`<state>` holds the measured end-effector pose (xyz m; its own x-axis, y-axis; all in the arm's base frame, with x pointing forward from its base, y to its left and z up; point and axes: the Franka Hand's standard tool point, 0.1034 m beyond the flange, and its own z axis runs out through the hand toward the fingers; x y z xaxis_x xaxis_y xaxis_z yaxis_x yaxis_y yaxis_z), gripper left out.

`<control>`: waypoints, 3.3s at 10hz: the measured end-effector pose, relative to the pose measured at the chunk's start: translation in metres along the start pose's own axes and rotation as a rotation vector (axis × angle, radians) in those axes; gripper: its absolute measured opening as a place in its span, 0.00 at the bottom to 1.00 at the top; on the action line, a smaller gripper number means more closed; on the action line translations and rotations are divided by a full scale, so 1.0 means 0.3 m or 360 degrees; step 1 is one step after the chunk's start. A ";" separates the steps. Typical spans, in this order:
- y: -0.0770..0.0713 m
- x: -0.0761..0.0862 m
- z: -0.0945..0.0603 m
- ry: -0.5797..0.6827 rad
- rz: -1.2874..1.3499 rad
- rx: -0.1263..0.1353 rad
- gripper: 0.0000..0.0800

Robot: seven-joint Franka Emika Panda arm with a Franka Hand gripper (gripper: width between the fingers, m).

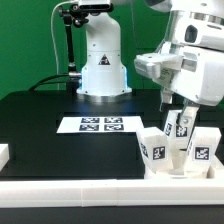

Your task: Assemble stool

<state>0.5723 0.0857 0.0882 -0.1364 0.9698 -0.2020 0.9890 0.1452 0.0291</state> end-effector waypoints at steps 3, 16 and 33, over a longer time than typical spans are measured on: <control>0.000 -0.010 0.002 0.0000 0.0012 0.0002 0.51; 0.004 -0.095 0.017 -0.0036 0.1283 0.0203 0.43; -0.027 -0.165 0.035 -0.0048 0.2417 0.0362 0.43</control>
Offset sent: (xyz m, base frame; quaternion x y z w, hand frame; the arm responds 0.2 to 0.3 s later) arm 0.0000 0.0000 0.0000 0.0000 0.0000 0.0000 1.0000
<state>0.5718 0.0344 0.0876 0.9762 0.1658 -0.1401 0.1774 -0.9813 0.0746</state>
